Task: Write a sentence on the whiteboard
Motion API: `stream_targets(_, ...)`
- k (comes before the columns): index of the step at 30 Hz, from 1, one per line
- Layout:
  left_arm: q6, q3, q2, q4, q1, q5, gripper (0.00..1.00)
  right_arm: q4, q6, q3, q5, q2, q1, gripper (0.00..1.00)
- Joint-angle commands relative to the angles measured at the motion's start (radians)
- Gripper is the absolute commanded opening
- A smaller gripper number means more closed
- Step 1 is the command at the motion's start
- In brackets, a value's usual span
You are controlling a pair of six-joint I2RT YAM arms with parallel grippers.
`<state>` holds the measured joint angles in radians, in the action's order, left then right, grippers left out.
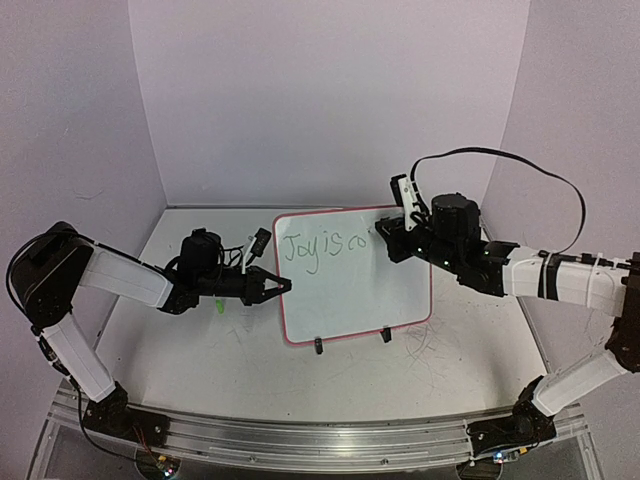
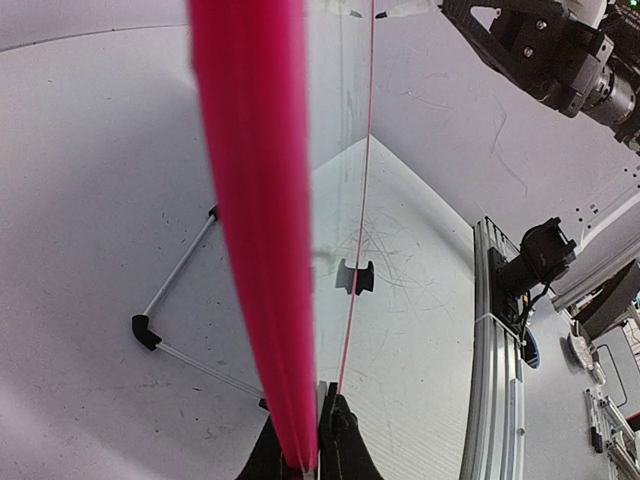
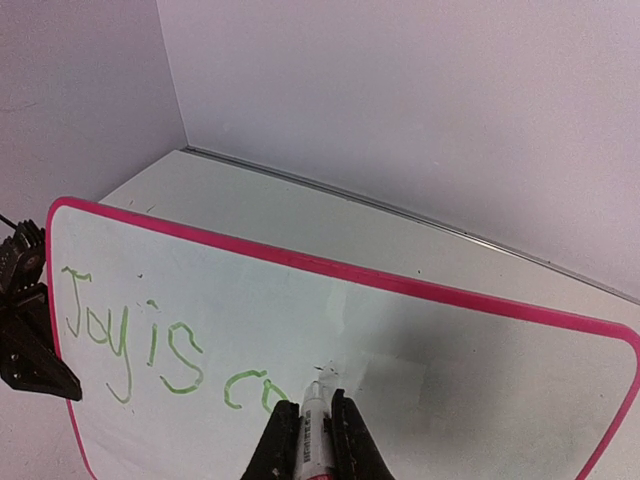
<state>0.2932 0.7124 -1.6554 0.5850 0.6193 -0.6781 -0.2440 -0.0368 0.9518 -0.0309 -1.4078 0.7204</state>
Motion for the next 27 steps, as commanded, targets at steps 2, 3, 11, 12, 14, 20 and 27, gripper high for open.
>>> stream_targets(2,-0.057,0.008,-0.033,-0.067,-0.018,0.219,0.0,-0.011,0.005,0.0,0.008,-0.017,0.002,0.0)
stream_targets(3,-0.058,0.007,-0.033,-0.067,-0.018,0.219,0.0,-0.011,0.005,0.003,0.008,-0.02,0.002,0.0)
stream_targets(11,-0.06,0.007,-0.03,-0.067,-0.018,0.222,0.0,-0.015,0.005,0.016,0.007,-0.037,0.003,0.0)
stream_targets(12,-0.06,0.007,-0.03,-0.067,-0.018,0.222,0.0,-0.018,0.005,0.016,0.004,-0.035,0.002,0.0)
stream_targets(14,-0.06,0.007,-0.03,-0.066,-0.018,0.222,0.0,-0.023,0.005,0.018,-0.002,-0.035,0.002,0.0)
stream_targets(20,-0.061,0.006,-0.028,-0.067,-0.018,0.223,0.0,-0.021,0.008,0.015,-0.027,-0.035,0.002,0.0)
stream_targets(27,-0.06,0.005,-0.033,-0.067,-0.018,0.221,0.0,0.005,-0.001,-0.013,-0.024,-0.019,0.004,0.0)
